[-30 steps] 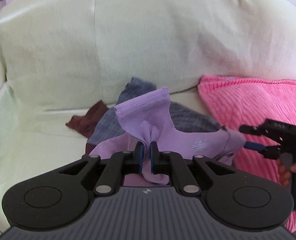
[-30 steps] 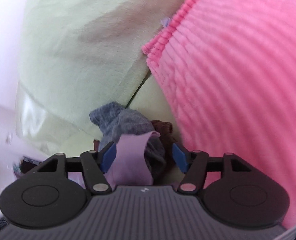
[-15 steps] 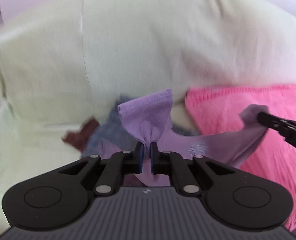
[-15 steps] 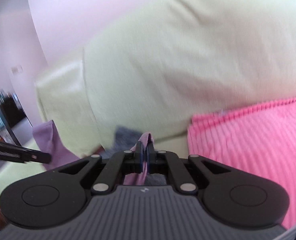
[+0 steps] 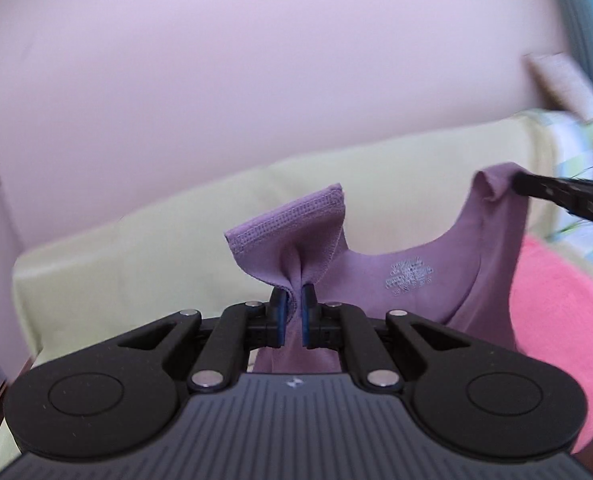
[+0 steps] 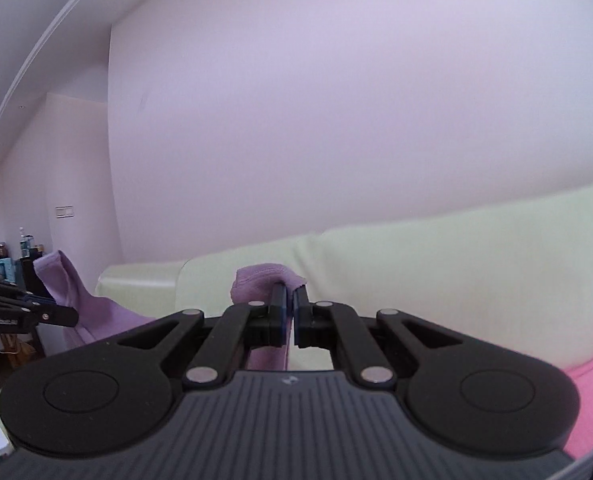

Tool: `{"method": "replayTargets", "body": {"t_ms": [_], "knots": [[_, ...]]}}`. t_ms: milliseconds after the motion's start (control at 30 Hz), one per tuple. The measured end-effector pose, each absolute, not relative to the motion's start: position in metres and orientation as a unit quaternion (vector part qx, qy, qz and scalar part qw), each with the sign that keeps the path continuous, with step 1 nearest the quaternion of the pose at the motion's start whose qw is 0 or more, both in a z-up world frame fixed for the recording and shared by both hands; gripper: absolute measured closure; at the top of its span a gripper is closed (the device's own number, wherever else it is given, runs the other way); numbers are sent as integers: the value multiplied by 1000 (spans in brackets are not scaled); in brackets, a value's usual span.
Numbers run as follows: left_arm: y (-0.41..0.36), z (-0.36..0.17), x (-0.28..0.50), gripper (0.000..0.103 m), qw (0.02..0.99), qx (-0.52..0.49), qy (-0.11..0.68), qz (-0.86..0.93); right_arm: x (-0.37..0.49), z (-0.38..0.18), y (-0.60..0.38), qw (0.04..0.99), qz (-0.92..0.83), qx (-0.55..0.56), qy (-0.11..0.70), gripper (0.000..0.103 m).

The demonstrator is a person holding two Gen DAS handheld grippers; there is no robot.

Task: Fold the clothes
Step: 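Lift the tank top with both grippers and carry it over the pink blanket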

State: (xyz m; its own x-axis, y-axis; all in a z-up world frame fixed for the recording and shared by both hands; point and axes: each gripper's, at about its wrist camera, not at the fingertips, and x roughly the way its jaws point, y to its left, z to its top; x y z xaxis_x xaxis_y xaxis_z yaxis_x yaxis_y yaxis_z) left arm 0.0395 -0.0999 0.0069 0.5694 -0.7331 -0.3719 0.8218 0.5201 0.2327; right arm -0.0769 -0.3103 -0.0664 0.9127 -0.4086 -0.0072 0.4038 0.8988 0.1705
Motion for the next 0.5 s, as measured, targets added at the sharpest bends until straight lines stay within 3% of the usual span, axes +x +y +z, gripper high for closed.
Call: {"method": "replayTargets", "body": {"t_ms": [267,500], "knots": [[-183,30,-13,95,811,197,122,-537,-174,7,-351,963,-268,33,-26,101],[-337,-46,67,95,801,213,179,-530,-117,-45,-479,941,-331,10,64,101]]}}
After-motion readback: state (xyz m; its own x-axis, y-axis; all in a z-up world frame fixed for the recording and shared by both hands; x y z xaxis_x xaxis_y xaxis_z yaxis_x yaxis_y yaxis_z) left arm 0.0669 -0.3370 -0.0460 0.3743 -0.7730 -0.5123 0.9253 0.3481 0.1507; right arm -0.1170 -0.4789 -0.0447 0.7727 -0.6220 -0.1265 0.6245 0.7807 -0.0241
